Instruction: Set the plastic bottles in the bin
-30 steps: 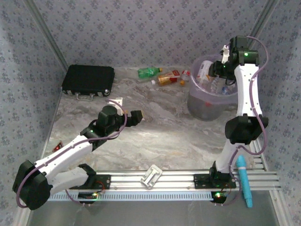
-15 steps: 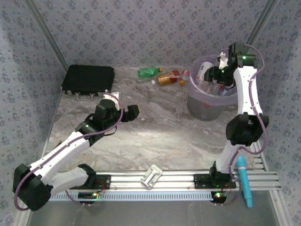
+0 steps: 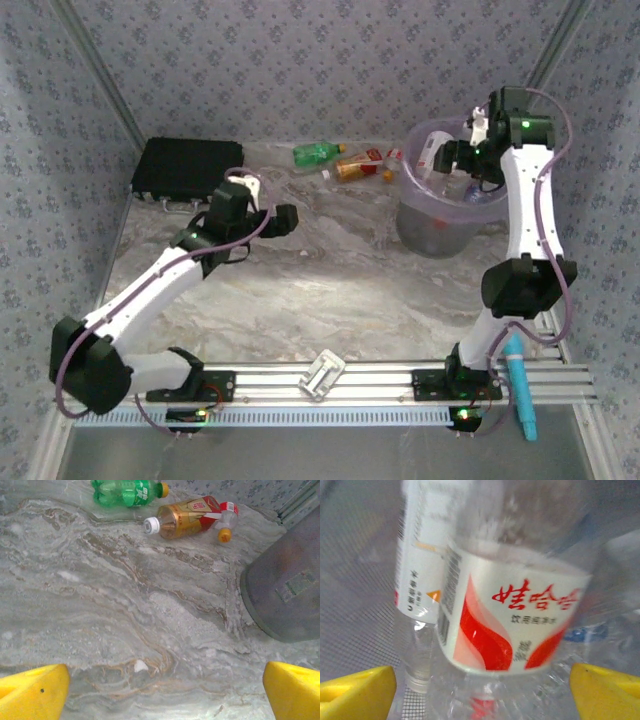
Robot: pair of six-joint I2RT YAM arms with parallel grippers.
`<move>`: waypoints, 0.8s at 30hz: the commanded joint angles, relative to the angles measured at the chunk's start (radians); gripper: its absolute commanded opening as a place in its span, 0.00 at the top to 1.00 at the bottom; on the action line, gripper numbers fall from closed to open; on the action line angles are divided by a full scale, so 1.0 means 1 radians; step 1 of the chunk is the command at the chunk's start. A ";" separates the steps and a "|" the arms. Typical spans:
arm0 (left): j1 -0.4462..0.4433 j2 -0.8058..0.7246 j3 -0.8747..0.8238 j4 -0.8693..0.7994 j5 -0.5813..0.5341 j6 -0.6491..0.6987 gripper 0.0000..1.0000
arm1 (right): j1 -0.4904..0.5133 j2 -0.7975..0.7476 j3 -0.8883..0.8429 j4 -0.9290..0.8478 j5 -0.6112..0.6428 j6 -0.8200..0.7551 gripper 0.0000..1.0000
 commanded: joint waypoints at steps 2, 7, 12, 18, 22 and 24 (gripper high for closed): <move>0.061 0.164 0.181 -0.055 0.073 0.108 0.00 | -0.013 -0.082 0.045 0.017 0.058 0.023 0.06; 0.132 0.423 0.419 -0.071 0.133 0.010 0.00 | -0.010 -0.212 -0.087 0.154 0.067 0.037 0.06; 0.193 0.702 0.681 -0.025 0.225 -0.170 0.00 | -0.005 -0.348 -0.270 0.283 -0.031 0.060 0.06; 0.195 1.052 1.204 -0.188 0.156 0.140 0.00 | 0.002 -0.434 -0.415 0.331 -0.156 0.079 0.07; 0.197 1.332 1.636 -0.365 0.193 0.297 0.00 | 0.004 -0.476 -0.489 0.354 -0.179 0.079 0.07; 0.203 1.434 1.769 -0.377 0.204 0.299 0.00 | 0.005 -0.487 -0.516 0.366 -0.182 0.079 0.08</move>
